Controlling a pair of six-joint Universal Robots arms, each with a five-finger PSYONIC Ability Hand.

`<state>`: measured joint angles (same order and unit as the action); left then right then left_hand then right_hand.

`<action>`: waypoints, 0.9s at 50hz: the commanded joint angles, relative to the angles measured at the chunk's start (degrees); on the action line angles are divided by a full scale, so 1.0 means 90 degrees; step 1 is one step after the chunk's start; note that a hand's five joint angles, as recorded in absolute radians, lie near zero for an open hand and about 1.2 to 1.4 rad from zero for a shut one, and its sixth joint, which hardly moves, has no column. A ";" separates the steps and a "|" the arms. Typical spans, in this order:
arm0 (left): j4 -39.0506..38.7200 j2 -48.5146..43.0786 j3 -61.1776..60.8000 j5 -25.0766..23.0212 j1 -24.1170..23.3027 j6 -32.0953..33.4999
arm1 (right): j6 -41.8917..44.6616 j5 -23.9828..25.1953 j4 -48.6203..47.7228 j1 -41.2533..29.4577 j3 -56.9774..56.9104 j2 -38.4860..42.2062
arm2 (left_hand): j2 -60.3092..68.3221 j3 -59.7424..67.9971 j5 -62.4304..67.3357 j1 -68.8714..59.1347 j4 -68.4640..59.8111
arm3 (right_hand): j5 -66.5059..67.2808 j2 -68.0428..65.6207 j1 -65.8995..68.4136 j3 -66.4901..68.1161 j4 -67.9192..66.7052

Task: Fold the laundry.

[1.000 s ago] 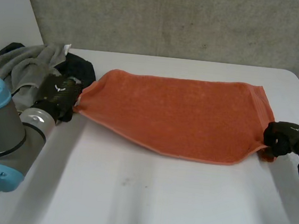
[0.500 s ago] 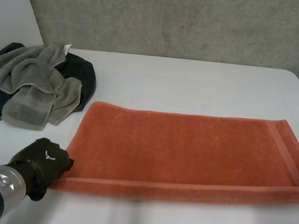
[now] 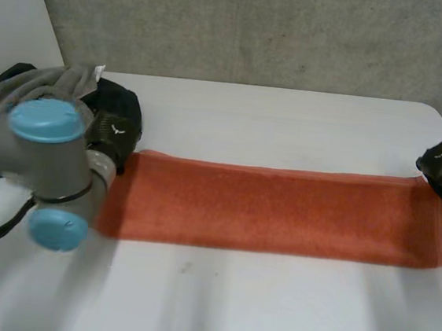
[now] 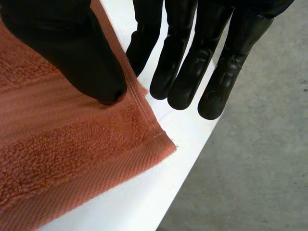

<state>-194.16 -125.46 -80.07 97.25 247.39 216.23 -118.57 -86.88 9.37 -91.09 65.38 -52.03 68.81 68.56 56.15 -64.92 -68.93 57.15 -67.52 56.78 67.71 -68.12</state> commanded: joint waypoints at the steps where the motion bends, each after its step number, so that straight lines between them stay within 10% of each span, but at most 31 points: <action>1: -0.0135 -0.1167 0.1318 0.0356 -0.0105 0.0047 | 0.0050 -0.0063 -0.0815 -0.0132 -0.1287 0.1210 | 0.1243 0.1271 0.1539 -0.1675 -0.1230 | 0.1427 -0.1386 0.2580 0.1365 -0.1320; 4: -0.0408 -0.1314 0.1446 0.0327 -0.0134 0.0018 | -0.0028 -0.0102 -0.1128 -0.0161 -0.1590 0.1533 | 0.0450 0.0478 0.0746 -0.0882 -0.0437 | 0.0675 -0.0634 0.1828 0.0613 -0.0568; 6: -0.0652 -0.1344 0.1427 0.0307 -0.0183 0.0028 | -0.0077 -0.0248 -0.1255 -0.0297 -0.1678 0.1611 | -0.3778 -0.3750 -0.3481 0.3345 0.3790 | -0.5499 0.5540 -0.4347 -0.5561 0.5606; 7: -0.0885 -0.1344 0.1407 0.0307 -0.0261 0.0057 | -0.0106 -0.0307 -0.1294 -0.0347 -0.1698 0.1602 | -0.6535 -0.6507 -0.6238 0.6102 0.6548 | -0.6350 0.6391 -0.5198 -0.6413 0.6457; 17: -0.1268 -0.0691 0.0549 0.0356 -0.0496 0.0067 | -0.1755 -0.0425 -0.1344 -0.0289 -0.0860 0.0373 | -0.6530 -0.6502 -0.6233 0.6097 0.6542 | -0.6350 0.6391 -0.5198 -0.6413 0.6457; 26: -0.1317 0.0852 -0.1335 0.0288 -0.0496 -0.0021 | -0.2323 0.1594 -0.0974 0.0901 0.1307 -0.1415 | -0.6530 -0.6502 -0.6233 0.6097 0.6542 | -0.6350 0.6391 -0.5198 -0.6413 0.6457; 45: -0.1395 0.1010 -0.1982 0.0044 -0.0545 -0.0295 | -0.1610 0.2124 -0.1216 0.1606 0.2306 -0.0401 | -0.6530 -0.6502 -0.6234 0.6097 0.6543 | -0.3819 0.3860 -0.2667 -0.3881 0.3926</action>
<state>-206.49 -115.62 -98.24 97.61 242.58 213.62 -135.52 -66.72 2.16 -77.01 86.97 -61.39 11.60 12.02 2.66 -10.82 -11.66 12.44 -21.33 19.43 22.76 -22.71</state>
